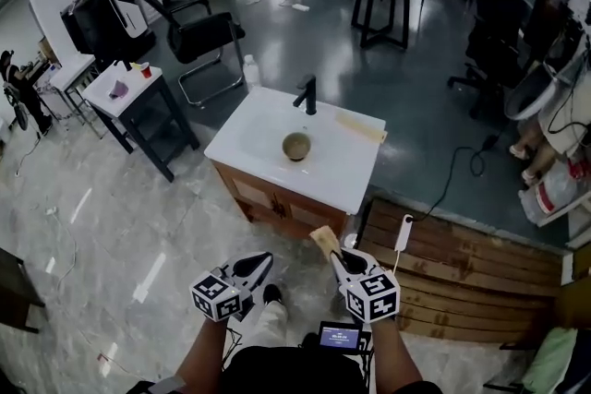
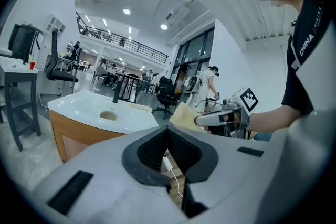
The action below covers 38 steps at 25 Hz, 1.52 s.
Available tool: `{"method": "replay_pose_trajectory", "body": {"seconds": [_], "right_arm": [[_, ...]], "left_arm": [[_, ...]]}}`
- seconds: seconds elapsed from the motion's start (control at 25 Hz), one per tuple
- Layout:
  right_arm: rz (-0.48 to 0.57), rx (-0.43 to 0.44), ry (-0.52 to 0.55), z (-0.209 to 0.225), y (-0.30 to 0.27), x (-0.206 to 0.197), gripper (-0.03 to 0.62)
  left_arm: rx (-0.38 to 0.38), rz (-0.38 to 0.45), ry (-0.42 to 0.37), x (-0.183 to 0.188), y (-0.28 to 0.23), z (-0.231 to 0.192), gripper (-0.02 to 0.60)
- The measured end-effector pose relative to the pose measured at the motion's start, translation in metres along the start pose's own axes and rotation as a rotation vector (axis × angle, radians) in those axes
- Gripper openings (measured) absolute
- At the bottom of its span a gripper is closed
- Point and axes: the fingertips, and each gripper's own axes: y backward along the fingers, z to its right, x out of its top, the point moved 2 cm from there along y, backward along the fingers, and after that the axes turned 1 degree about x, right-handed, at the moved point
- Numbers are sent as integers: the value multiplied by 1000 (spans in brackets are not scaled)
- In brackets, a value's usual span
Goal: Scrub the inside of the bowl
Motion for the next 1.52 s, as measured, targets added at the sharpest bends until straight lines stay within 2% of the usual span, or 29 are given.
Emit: {"method": "replay_pose_trajectory", "body": {"seconds": [0.4,0.84,1.12,1.52], "right_arm": [[-2,-68,-2,28,-83,62,41],[10,-139,-31,33,-171,105,41],[-18,-165,-50,36,-191,109,41],[-27,-166,-72,76,-226,120,41]], "left_arm": [[-71,-10,-21,48,-47,-92,5],[-130,-42,-44,77,-67,-197,3],[-168,-58,-24,81,-80,-220,5],[-192,-101,-10,91,-125,-246,3]]}}
